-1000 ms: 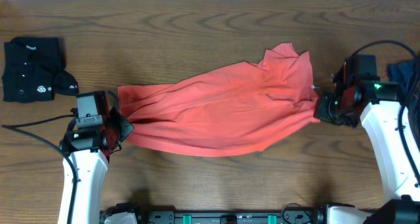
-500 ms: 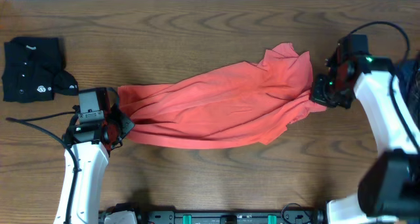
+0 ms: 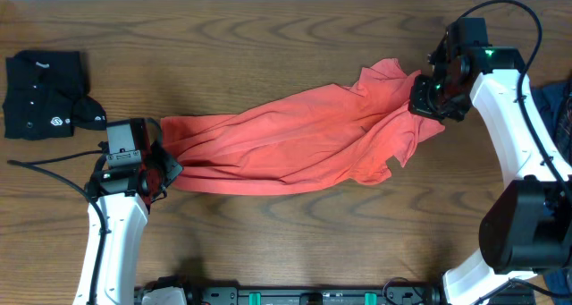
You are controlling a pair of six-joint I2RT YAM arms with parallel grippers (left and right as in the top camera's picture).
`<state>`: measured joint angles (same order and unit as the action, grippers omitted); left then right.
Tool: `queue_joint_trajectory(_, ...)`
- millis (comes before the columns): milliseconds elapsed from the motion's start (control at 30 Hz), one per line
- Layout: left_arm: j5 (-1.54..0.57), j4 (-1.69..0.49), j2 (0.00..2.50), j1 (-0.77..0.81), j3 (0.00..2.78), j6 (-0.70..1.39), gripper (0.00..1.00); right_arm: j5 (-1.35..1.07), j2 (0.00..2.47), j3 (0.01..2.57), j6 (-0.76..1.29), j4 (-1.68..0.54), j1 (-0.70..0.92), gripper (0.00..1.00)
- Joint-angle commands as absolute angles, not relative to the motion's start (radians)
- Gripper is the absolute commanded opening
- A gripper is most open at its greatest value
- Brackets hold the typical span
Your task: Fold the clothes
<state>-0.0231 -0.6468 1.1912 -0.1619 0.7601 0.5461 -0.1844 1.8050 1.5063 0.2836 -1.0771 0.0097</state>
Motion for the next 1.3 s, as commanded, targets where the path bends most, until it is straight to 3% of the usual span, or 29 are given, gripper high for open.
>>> queue_joint_trajectory(0,-0.015,-0.646,1.195,-0.166,0.78,0.548,0.06,-0.194,1.853,1.523,0.272,-1.081,0.017,0.4)
queue_joint_trajectory(67,-0.015,-0.646,1.195,-0.166,0.78,0.548,0.06,-0.199,1.884,1.523,0.251,-1.081,0.024,0.42)
queue_joint_trajectory(100,-0.015,-0.646,1.195,-0.166,0.78,0.548,0.06,-0.199,1.903,1.523,0.243,-1.073,0.028,0.41)
queue_joint_trajectory(167,-0.015,-0.646,1.195,-0.166,0.78,0.548,0.06,-0.2,1.942,1.523,0.231,-1.048,0.035,0.26)
queue_joint_trajectory(267,-0.016,-0.646,1.195,-0.166,0.78,0.548,0.06,-0.227,1.986,1.525,0.231,-1.016,0.041,0.28)
queue_joint_trajectory(333,-0.016,-0.646,1.195,-0.166,0.78,0.548,0.06,-0.281,1.994,1.525,0.23,-1.021,0.041,0.23)
queue_joint_trajectory(433,-0.016,-0.646,1.195,-0.166,0.78,0.548,0.06,-0.284,1.97,1.525,0.226,-1.056,0.046,0.27)
queue_joint_trajectory(633,-0.016,-0.646,1.195,-0.166,0.78,0.548,0.06,-0.228,1.837,1.525,0.223,-1.098,0.078,0.45)
queue_joint_trajectory(800,-0.015,-0.645,1.195,-0.166,0.78,0.548,0.06,-0.225,1.767,1.521,0.229,-1.23,0.093,0.46)
queue_joint_trajectory(900,-0.015,-0.645,1.195,-0.166,0.78,0.547,0.06,-0.225,1.767,1.459,0.231,-1.262,0.095,0.37)
queue_joint_trajectory(1267,-0.015,-0.638,1.195,-0.166,0.776,0.543,0.06,-0.324,1.767,1.102,0.261,-0.973,0.095,0.44)
